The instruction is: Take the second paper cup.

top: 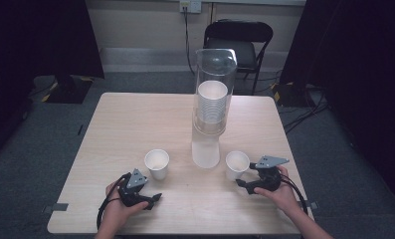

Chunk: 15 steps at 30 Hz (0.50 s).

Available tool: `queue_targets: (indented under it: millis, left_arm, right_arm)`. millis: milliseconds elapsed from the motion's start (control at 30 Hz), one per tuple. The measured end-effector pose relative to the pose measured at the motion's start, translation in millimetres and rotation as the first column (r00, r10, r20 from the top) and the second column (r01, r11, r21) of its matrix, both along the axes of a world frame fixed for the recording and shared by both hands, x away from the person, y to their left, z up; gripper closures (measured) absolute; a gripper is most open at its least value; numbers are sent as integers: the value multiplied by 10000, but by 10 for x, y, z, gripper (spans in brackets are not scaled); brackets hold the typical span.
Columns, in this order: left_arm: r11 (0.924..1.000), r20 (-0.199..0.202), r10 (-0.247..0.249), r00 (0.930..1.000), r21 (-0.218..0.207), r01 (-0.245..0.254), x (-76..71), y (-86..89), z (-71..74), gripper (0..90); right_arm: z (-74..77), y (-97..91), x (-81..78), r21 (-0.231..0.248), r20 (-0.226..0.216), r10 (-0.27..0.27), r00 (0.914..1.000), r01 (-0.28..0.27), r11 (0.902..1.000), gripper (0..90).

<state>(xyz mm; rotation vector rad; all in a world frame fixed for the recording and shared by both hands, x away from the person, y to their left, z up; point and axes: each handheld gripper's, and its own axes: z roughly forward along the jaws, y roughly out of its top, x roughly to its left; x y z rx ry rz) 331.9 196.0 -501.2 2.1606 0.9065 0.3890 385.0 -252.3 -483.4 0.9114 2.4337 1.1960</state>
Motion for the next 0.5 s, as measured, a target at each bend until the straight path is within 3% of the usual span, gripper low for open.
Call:
queue_targets:
  millis: [233, 333, 500]
  left_arm:
    - [10000, -1, 3, 10000, -5, -3, 0, 0, 0, 158]
    - [10000, 1, 0, 10000, 2, 0, 0, 0, 0, 158]
    - [10000, 2, -1, 10000, 4, 1, 0, 0, 0, 158]
  right_arm:
    - [-8, -138, -67, 8, -4, 20, 10000, -20, 10000, 145]
    - [-32, -233, -96, -289, -61, -127, 9999, 125, 9995, 147]
    - [-31, -354, -138, -375, -117, -81, 9999, 76, 9993, 146]
